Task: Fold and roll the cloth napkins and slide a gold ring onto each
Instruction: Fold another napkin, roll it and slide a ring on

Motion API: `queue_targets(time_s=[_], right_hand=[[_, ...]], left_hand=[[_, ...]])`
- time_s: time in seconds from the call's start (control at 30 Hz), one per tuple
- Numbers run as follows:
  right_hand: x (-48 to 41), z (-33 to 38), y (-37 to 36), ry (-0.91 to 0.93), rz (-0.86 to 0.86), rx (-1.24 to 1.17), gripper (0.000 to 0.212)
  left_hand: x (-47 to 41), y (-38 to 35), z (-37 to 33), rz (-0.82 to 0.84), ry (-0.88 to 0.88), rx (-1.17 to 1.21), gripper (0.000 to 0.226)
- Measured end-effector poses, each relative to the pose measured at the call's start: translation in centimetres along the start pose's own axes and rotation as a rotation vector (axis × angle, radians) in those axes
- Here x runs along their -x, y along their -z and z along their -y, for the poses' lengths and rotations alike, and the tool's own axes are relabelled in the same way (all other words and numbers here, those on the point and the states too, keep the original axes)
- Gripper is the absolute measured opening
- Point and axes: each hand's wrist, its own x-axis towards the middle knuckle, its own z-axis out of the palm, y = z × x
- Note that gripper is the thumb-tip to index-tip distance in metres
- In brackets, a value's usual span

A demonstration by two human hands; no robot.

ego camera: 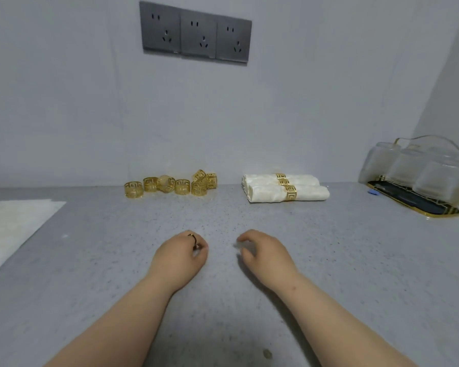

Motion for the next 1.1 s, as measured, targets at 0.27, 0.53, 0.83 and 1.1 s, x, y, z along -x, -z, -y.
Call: queue_targets(time_s=[0.27, 0.53, 0.83, 1.1], right_hand=[[7.1, 4.8, -3.7, 0.177, 0.061, 0.096, 0.032], [8.1, 5.4, -3.3, 0.204, 0.047, 0.163, 0.033], [8.2, 6.1, -3.4, 0.15, 0.033, 0.199, 0.032], [8.4, 6.2, -3.5, 0.128, 0.016, 0.188, 0.032]], left_hand=[[4.7, 3.1, -0.8, -0.129, 0.141, -0.129, 0.024], [17.2, 11.4, 3.3, -0.332, 0.276, -0.048, 0.03], [28.7, 15.7, 11.0, -0.238, 0.644, -0.095, 0.027], [27.6, 15.8, 10.0, -0.249, 0.693, -0.344, 0.011]])
